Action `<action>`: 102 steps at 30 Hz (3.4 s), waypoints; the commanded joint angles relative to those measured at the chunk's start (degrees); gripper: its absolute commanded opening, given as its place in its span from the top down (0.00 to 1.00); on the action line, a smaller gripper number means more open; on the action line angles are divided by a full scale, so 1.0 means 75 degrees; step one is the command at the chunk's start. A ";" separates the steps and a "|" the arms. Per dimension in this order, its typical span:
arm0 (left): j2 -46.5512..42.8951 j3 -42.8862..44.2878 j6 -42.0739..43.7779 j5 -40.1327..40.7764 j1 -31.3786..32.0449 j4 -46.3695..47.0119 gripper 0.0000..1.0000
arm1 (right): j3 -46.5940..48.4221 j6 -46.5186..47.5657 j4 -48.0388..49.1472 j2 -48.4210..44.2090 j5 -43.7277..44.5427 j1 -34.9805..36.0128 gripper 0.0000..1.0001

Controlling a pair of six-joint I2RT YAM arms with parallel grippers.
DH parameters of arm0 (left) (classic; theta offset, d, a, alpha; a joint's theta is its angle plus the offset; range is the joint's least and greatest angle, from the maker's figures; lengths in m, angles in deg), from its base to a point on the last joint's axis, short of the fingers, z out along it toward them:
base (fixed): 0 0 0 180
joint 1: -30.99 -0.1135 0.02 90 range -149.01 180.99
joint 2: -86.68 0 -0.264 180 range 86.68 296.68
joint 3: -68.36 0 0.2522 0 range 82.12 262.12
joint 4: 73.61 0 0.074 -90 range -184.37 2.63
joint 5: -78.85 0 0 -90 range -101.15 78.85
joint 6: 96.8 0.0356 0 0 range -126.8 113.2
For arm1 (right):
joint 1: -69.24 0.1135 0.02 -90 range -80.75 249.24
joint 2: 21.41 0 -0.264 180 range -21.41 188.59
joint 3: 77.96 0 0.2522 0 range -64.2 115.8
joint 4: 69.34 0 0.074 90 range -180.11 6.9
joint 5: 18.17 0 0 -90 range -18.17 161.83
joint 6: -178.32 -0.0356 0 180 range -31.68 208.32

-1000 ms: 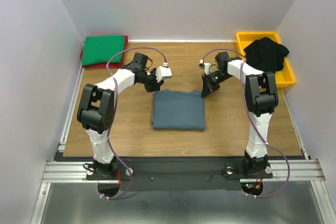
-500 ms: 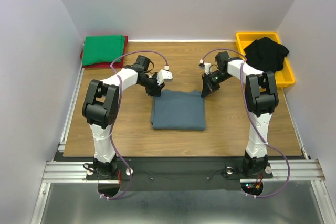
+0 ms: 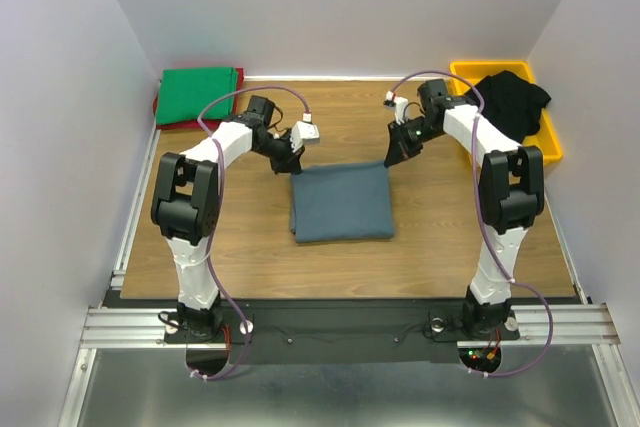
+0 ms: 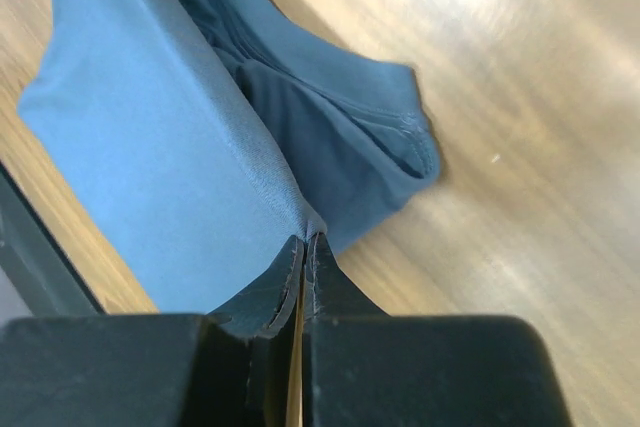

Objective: Fold and stack the t-shirts
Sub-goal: Fold the tshirt

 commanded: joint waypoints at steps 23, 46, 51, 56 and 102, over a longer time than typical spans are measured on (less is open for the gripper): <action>0.0683 0.1410 -0.1987 -0.0069 -0.0716 0.0774 0.65 | 0.1517 -0.1656 0.1484 0.1154 0.0936 -0.0091 0.62; 0.1169 -0.1862 -1.1646 -0.0786 -0.0036 0.8861 0.77 | -0.0324 -0.5453 0.5420 0.1830 -0.1619 0.0565 0.75; 0.2297 -0.0842 -1.1564 -0.0668 -0.0528 0.8218 0.79 | 0.0227 -0.5723 0.5668 0.2569 -0.1232 0.0320 0.76; 0.1598 -0.0581 -1.1190 -0.1124 -0.0939 0.8005 0.78 | 0.0744 -0.6039 0.5621 0.1917 -0.1652 0.0108 0.72; 0.0244 -0.5071 -1.1213 -0.1981 -0.0199 0.9144 0.70 | -0.3521 -0.4646 0.5106 0.0751 -0.2357 0.0941 0.67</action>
